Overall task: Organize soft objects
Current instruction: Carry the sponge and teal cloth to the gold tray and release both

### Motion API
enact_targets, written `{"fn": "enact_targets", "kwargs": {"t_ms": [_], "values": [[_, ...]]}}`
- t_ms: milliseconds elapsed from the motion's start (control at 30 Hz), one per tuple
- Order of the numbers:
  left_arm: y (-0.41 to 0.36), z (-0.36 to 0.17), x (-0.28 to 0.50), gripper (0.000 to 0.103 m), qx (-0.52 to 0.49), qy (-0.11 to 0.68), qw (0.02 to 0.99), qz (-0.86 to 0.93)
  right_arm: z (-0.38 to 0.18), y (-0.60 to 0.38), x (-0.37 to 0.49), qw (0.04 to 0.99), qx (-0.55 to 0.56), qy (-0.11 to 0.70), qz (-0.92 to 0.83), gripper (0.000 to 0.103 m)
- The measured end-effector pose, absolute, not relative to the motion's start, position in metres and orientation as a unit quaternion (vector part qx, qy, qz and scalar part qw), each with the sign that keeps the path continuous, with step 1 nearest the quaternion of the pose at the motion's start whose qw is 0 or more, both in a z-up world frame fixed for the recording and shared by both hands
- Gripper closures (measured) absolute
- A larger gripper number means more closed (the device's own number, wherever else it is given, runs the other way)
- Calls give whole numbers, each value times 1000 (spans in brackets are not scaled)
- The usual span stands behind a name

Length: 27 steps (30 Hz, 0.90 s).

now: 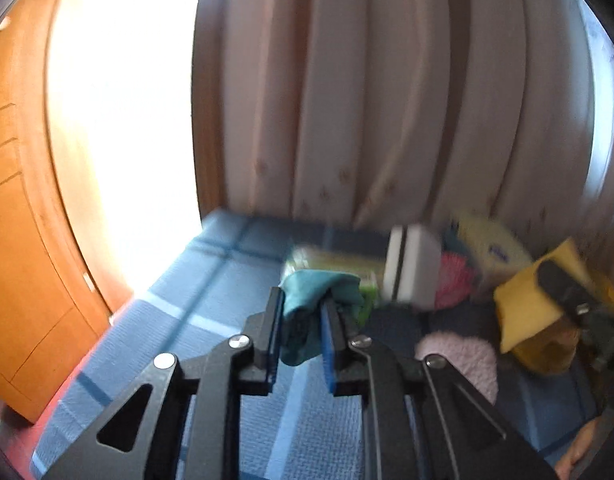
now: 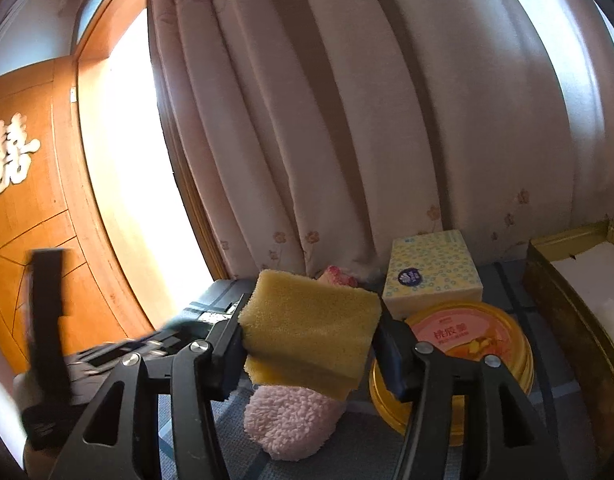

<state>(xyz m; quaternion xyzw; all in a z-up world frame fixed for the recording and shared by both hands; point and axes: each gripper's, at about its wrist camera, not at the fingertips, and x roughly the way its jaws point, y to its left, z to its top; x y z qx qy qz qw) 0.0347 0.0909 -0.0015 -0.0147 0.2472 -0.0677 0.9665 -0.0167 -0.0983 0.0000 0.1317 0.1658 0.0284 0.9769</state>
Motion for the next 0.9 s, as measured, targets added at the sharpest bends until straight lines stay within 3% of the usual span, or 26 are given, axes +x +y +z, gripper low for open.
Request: {"fn": "enact_targets", "kwargs": {"t_ms": [200,900], "values": [[90,11,5,87,6,153,988,-25,2,-107,-31,980,145,139,2,47],[47,10,-23,87,-2,140,989,-53,26,-119,-108,993,33,5,-112,47]]}}
